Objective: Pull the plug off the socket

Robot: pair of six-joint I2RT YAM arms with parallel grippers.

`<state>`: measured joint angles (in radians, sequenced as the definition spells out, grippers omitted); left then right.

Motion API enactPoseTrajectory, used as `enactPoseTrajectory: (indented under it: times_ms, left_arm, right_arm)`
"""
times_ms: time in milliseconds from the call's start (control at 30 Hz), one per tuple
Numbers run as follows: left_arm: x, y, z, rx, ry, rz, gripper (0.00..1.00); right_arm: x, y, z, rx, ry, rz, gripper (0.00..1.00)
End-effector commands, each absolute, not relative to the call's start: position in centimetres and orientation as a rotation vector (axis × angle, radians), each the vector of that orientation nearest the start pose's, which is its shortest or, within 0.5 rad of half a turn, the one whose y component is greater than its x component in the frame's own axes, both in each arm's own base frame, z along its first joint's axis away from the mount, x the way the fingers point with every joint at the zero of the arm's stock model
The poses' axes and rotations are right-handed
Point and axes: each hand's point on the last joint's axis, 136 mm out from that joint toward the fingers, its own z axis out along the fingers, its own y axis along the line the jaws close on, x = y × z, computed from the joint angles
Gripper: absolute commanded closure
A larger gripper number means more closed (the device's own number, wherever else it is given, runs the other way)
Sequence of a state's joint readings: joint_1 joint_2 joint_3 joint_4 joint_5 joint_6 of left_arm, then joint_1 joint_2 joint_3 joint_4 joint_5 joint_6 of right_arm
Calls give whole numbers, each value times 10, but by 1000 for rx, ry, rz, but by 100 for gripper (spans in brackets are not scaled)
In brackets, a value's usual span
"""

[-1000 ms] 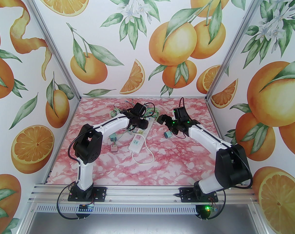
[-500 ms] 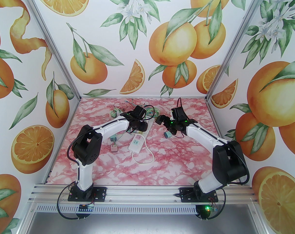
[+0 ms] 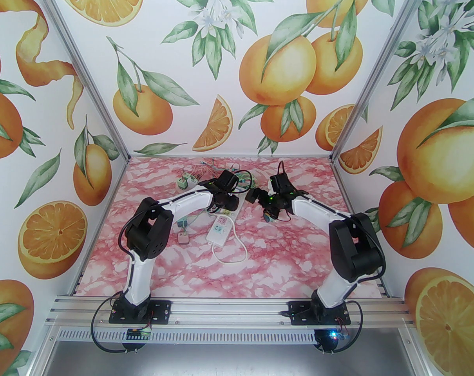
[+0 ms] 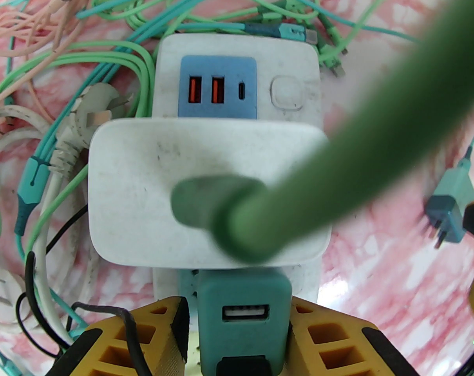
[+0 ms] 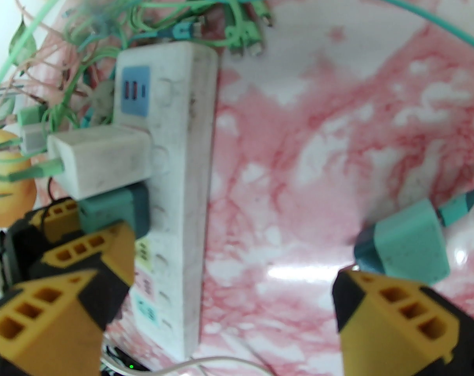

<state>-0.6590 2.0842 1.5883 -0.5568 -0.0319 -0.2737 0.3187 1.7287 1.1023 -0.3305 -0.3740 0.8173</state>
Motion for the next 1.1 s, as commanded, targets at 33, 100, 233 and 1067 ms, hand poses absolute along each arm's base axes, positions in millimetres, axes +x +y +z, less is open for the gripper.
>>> enactPoseTrajectory:
  times_ms: [33, 100, 233, 1067]
  left_arm:
    - [418, -319, 70, 511, 2580, -284, 72]
    - [416, -320, 68, 515, 2588, -295, 74]
    - [413, -322, 69, 520, 2588, -293, 74]
    - [417, -332, 82, 458, 2592, -392, 87]
  right_arm:
    - [410, 225, 83, 521, 2590, 1074, 47]
    - [414, 231, 78, 512, 2598, 1082, 63]
    - [417, 239, 64, 509, 2636, 1085, 66]
    - [392, 236, 0, 510, 2863, 928, 72]
